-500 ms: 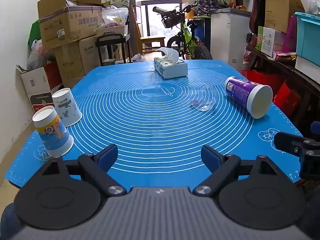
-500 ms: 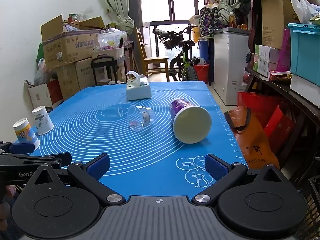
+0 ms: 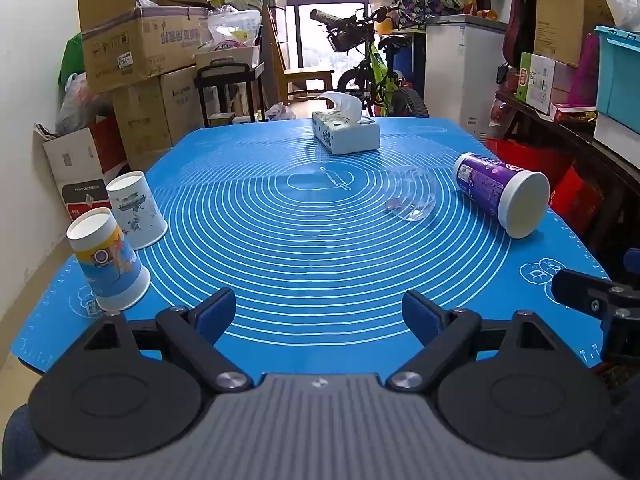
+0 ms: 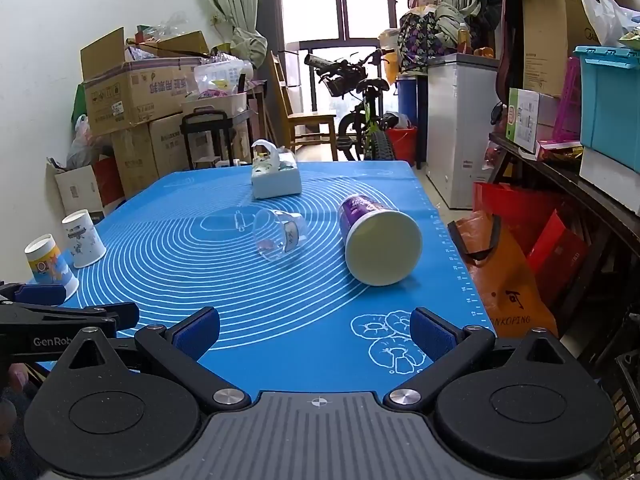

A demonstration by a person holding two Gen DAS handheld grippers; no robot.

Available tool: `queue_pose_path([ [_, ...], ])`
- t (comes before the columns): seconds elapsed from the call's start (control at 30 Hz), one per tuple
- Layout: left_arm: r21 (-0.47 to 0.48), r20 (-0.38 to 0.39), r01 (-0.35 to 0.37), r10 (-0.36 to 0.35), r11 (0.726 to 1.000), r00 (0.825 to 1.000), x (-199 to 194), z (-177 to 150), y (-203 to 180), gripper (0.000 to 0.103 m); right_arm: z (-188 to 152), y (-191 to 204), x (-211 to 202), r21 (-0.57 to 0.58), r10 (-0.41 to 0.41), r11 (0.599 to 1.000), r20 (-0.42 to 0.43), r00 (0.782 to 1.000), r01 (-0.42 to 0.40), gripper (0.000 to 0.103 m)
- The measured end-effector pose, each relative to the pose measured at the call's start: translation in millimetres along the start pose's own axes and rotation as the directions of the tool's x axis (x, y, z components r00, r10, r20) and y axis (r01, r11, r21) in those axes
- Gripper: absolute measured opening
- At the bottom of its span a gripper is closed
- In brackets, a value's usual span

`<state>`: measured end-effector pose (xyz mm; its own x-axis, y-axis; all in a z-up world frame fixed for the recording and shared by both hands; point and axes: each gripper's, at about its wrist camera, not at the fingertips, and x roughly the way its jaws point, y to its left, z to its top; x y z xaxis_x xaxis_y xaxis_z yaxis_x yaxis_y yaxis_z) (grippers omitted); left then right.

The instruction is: Flip cup upside down

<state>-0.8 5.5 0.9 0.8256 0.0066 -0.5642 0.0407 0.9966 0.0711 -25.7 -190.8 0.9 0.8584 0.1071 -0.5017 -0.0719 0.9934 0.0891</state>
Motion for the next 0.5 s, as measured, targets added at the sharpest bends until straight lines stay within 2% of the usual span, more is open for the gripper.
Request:
queue_pose_path([
  [0.5, -0.001, -0.006, -0.01, 0.01, 1.0, 1.0, 4.5, 1.9, -0.6, 0.09, -2.8, -0.8, 4.2, 0.0, 0.005, 1.0, -0.004, 1.0, -0.005, 0.1],
])
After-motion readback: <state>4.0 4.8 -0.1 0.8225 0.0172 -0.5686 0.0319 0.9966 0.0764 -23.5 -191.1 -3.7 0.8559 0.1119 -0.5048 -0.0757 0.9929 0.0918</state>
